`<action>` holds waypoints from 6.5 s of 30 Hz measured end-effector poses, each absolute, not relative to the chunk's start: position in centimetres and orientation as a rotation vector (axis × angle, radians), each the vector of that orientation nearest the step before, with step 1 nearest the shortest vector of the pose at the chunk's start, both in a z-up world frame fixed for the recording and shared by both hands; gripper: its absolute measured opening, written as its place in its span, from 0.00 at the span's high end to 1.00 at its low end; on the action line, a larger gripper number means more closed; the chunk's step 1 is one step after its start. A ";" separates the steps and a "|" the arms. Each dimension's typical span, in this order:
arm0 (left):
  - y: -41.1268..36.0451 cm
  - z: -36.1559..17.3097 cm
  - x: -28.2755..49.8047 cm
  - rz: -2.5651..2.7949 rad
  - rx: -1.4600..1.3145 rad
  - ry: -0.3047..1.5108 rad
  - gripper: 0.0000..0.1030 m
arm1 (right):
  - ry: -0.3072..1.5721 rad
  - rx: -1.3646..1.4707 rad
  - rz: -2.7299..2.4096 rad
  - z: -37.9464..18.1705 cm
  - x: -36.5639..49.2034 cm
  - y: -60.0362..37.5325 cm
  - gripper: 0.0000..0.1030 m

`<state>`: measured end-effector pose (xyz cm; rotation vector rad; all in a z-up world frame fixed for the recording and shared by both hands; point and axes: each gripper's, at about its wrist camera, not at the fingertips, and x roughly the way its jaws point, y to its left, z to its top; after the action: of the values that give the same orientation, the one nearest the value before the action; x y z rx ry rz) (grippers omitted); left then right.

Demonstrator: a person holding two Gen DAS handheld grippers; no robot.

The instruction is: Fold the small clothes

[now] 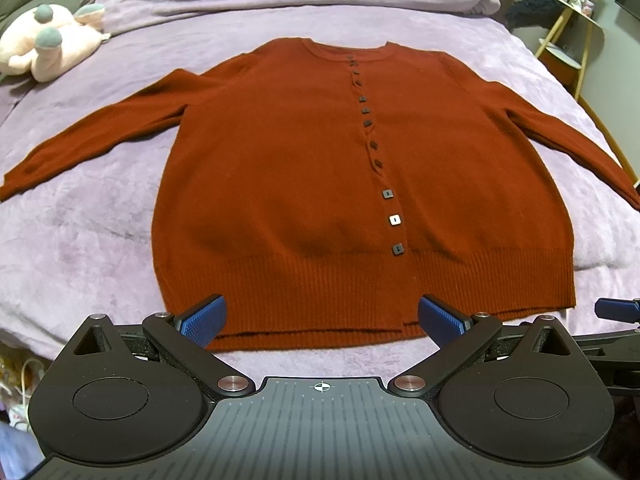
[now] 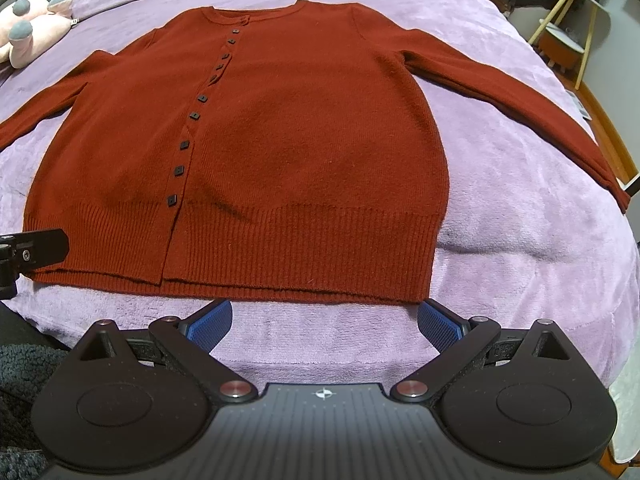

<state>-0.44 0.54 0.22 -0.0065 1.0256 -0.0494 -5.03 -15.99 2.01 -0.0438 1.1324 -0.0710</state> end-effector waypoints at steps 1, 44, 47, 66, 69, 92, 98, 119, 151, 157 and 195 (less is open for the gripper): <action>0.5 0.2 -0.4 -0.050 -0.007 1.025 0.00 | 1.133 -0.045 -0.071 2.0 -5.0 -16.0 0.04; 0.4 0.0 -0.3 -0.059 0.002 1.038 0.00 | 1.135 -0.047 -0.074 1.9 -4.9 -15.9 0.04; 0.3 -0.1 -0.3 -0.058 0.006 1.040 0.00 | 1.136 -0.040 -0.073 1.9 -4.9 -16.0 0.04; 0.4 -1.1 0.3 -0.093 -0.031 1.082 0.00 | 1.139 0.104 -0.005 1.2 -4.5 -17.6 0.04; 0.3 -1.2 0.6 -0.102 -0.037 1.087 0.00 | 1.144 0.143 0.008 1.0 -4.3 -18.2 0.04; 0.2 -1.6 5.9 -0.124 -0.196 1.027 0.00 | 0.325 1.166 -0.626 -5.7 -3.4 -52.0 0.48; 0.4 -2.3 7.4 -0.145 -0.249 1.054 0.06 | 0.283 1.210 -0.658 -7.4 -1.4 -53.5 0.83; 0.9 -1.3 18.3 -0.379 -0.455 0.907 0.07 | 0.458 0.363 0.242 2.5 13.5 -26.1 0.39; 0.3 -3.4 29.1 -0.415 -0.576 0.994 0.92 | 0.709 0.715 0.083 -4.3 11.5 -30.1 0.49; 6.7 -0.4 28.9 -0.180 -0.367 0.864 0.92 | 0.698 0.734 0.062 -4.1 15.3 -29.7 0.55; 10.3 -3.6 30.6 -0.031 -0.201 0.703 0.92 | 0.733 0.195 -0.088 -4.1 21.8 -24.3 0.70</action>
<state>30.57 10.29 -3.60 -0.2007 0.7031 -0.0310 21.81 -24.28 -4.13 0.1953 0.7326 -0.0878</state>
